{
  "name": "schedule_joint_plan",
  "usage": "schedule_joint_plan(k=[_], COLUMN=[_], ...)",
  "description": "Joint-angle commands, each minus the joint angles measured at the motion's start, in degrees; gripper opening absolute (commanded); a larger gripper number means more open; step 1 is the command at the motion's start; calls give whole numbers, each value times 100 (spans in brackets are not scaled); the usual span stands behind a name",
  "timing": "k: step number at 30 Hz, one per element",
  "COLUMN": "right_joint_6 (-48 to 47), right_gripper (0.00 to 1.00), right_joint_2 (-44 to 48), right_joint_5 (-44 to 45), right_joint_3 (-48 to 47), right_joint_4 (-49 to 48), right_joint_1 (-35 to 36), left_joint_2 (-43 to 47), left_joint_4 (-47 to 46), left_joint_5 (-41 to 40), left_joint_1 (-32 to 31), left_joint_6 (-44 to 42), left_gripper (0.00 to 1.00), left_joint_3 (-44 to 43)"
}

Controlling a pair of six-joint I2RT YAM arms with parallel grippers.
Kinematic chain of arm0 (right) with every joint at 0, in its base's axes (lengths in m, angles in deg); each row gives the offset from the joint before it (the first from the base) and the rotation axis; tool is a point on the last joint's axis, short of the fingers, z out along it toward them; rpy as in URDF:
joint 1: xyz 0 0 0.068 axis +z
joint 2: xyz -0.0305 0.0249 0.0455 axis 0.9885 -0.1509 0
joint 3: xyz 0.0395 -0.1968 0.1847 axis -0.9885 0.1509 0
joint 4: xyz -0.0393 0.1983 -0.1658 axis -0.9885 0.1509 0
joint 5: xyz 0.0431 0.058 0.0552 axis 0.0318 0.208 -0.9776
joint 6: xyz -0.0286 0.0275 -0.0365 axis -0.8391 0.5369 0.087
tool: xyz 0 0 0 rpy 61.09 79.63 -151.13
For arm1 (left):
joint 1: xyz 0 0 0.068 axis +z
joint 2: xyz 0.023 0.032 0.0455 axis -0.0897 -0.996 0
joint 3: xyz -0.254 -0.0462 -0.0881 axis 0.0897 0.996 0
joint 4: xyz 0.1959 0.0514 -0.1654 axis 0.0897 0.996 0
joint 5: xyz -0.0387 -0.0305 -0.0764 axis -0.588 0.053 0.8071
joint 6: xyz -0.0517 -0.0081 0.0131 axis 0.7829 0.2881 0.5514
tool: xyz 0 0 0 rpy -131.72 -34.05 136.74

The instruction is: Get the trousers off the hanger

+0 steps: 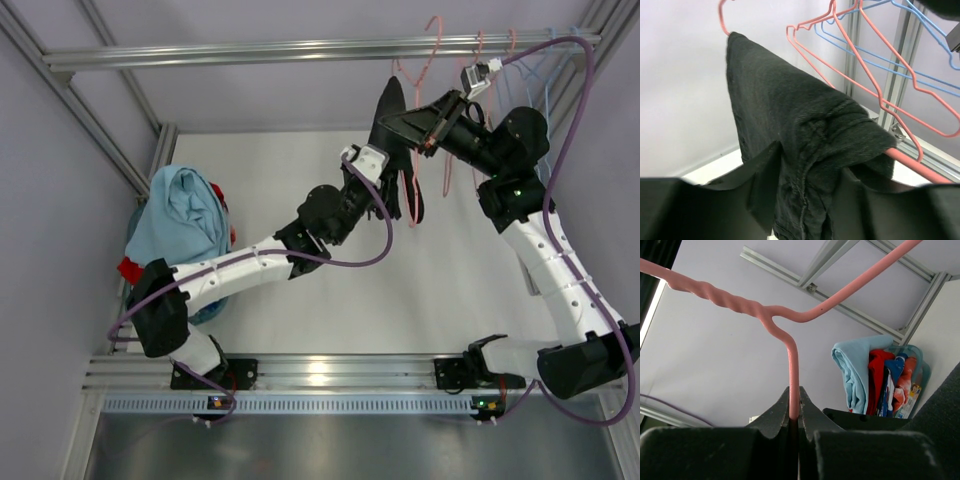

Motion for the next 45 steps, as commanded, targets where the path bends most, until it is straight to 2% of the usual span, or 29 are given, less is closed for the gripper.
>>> schedule_joint_plan(k=[1, 2, 5, 6, 7, 11, 17, 24, 30, 35, 39, 45], right_joint_6=[-82, -73, -126, -161, -222, -818, -1048, -1400, -1576, -1813, -2033, -2182], right_gripper=[0, 0, 0, 0, 0, 0, 0, 0, 0, 0, 0, 0], right_joint_2=[396, 405, 458, 467, 493, 607, 625, 625, 713, 827, 889, 976], right_joint_5=[12, 21, 12, 30, 30, 196, 425, 653, 751, 786, 829, 777], right_joint_3=[-196, -197, -153, -144, -83, 242, 919, 1122, 1288, 1385, 1412, 1342], right_joint_4=[-1053, -1053, -1036, -1018, -992, -632, -113, 282, 643, 749, 914, 1039], right_joint_1=[73, 73, 55, 55, 55, 46, 38, 46, 46, 38, 46, 46], left_joint_2=[77, 94, 156, 173, 243, 577, 1219, 1816, 2089, 2090, 2011, 2107], left_joint_4=[86, 191, 341, 454, 482, 543, 982, 1430, 1940, 2161, 2170, 2178], left_joint_5=[-83, -83, -109, -100, -57, 277, 708, 471, 252, 234, 365, 524], left_joint_1=[89, 107, 212, 239, 291, 300, 292, 239, 239, 274, 528, 1098], left_joint_6=[155, 199, 313, 339, 340, 296, 717, 753, 779, 709, 779, 770], left_gripper=[41, 30, 15, 2, 0, 0, 0, 0, 0, 0, 0, 0], left_joint_3=[-146, -155, -207, -233, -260, -295, -453, -664, -1270, -2131, -2728, -2941])
